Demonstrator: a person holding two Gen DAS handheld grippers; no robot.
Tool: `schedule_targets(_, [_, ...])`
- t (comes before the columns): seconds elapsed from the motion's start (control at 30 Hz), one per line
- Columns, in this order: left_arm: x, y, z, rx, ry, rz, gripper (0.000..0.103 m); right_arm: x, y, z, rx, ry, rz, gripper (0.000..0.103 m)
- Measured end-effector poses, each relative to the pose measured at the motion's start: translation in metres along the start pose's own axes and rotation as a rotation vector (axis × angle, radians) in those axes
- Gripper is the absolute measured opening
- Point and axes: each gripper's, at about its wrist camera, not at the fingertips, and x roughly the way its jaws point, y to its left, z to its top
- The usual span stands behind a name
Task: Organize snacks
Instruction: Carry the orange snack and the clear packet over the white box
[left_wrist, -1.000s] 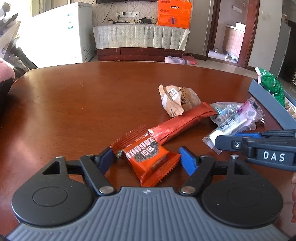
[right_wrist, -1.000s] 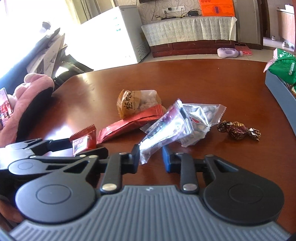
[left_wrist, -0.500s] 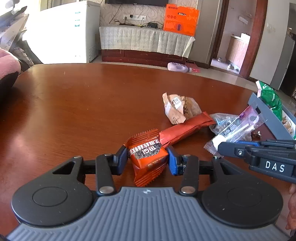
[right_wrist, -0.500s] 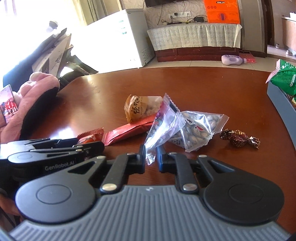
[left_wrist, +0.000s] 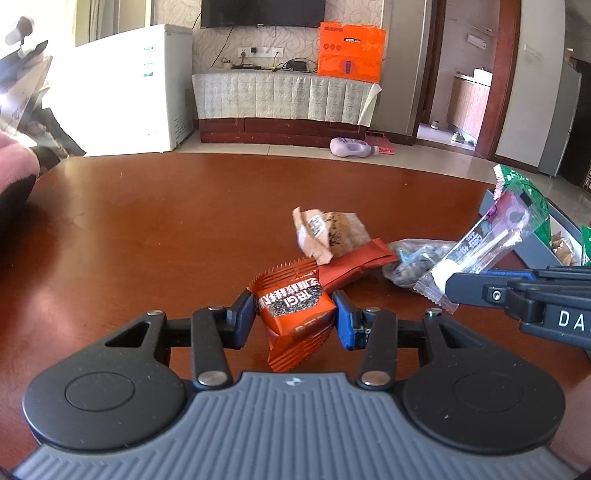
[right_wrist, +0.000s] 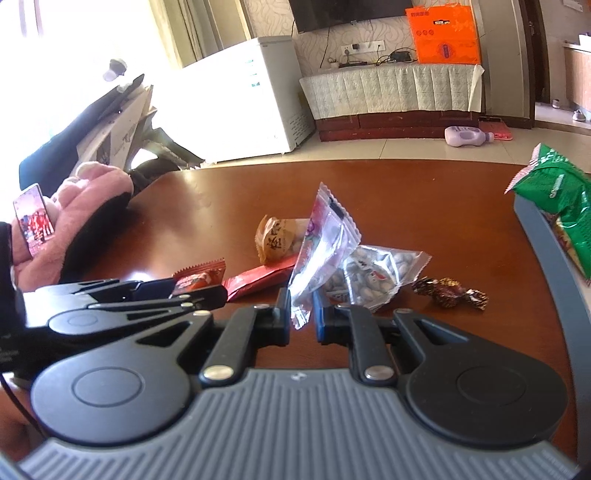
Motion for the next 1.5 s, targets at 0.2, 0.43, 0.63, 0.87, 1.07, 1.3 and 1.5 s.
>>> schedule_targets(0.2, [-0.003,-0.013,0.004,0.012,-0.011,-0.012,0.051,-0.009,-0.004,0.002,-0.002,-0.009,0.001,0.015])
schedule_targets(0.43, [-0.007,-0.031,0.009,0.032,-0.024,-0.032,0.051,-0.028,-0.014,0.004,0.007,-0.037,-0.004,0.015])
schedule_targets(0.63, [-0.011,-0.049,0.012,0.045,-0.03,-0.045,0.051,-0.043,-0.026,0.005,0.015,-0.051,-0.016,0.015])
schedule_targets(0.87, [-0.015,-0.075,0.015,0.067,-0.041,-0.062,0.051,-0.063,-0.04,0.005,0.026,-0.075,-0.031,0.015])
schedule_targets(1.07, [-0.019,-0.097,0.016,0.084,-0.049,-0.075,0.051,-0.081,-0.053,0.003,0.035,-0.092,-0.046,0.015])
schedule_targets(1.3, [-0.02,-0.121,0.018,0.104,-0.052,-0.088,0.051,-0.097,-0.069,0.002,0.051,-0.106,-0.067,0.015])
schedule_targets(1.5, [-0.018,-0.139,0.019,0.117,-0.05,-0.103,0.051,-0.112,-0.083,0.0,0.064,-0.119,-0.084,0.015])
